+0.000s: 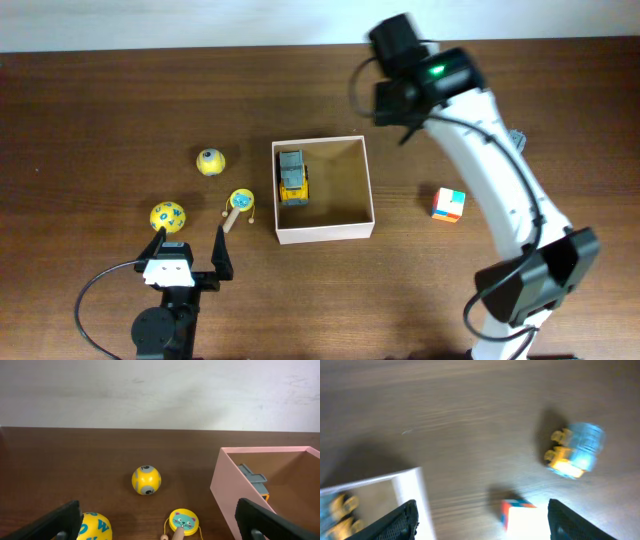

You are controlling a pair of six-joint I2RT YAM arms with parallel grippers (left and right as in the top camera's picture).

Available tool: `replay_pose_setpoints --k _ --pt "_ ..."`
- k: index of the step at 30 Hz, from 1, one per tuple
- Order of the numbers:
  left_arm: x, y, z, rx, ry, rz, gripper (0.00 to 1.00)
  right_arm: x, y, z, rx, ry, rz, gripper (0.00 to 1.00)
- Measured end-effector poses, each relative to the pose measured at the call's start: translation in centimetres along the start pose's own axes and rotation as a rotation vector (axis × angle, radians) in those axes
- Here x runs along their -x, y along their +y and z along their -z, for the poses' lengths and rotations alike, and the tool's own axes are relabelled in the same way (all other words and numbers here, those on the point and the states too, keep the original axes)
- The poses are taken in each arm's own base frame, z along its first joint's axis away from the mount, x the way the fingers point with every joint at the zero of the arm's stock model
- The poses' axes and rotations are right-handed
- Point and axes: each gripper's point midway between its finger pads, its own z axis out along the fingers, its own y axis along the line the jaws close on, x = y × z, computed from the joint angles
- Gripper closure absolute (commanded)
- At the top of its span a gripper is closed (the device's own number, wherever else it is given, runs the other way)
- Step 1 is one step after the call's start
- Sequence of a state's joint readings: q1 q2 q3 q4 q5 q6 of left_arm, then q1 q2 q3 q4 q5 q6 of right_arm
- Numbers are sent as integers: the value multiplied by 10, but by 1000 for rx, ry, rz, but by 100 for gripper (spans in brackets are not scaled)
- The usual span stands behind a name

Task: Pack container
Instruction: 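Raise the right gripper out of the box and move right, then move the right gripper over the second yellow-grey toy truck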

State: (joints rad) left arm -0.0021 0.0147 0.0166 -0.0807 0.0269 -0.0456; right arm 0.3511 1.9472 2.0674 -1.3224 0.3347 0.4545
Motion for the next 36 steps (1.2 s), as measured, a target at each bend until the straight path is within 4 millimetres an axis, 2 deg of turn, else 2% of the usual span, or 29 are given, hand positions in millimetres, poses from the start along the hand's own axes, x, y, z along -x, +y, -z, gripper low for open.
replay_pose_setpoints --k 3,4,5,6,8,14,17,22,26,31,36 --pt "0 0 0 0 0 0 1 10 -49 -13 -56 26 -126 22" --pt "0 0 0 0 0 0 1 13 -64 -17 -67 33 -166 18" --pt "0 0 0 0 0 0 1 15 -76 -20 -76 38 -199 6" --pt "0 0 0 0 0 0 1 17 -89 -24 -84 46 -235 1" --pt "0 0 0 0 0 0 1 18 -111 -29 -95 59 -300 1" --pt "0 0 0 0 0 0 1 7 -156 -56 -86 130 -441 1" --pt "0 0 0 0 0 0 1 -8 -176 -80 -96 175 -496 1" --pt "0 0 0 0 0 0 1 -34 -193 -122 -110 214 -546 1" --pt "0 0 0 0 0 0 1 -54 -195 -148 -117 238 -558 2" --pt "0 0 0 0 0 0 1 -55 -193 -162 -108 209 -563 3" --pt "0 0 0 0 0 0 1 -42 -194 -166 -95 153 -571 3"
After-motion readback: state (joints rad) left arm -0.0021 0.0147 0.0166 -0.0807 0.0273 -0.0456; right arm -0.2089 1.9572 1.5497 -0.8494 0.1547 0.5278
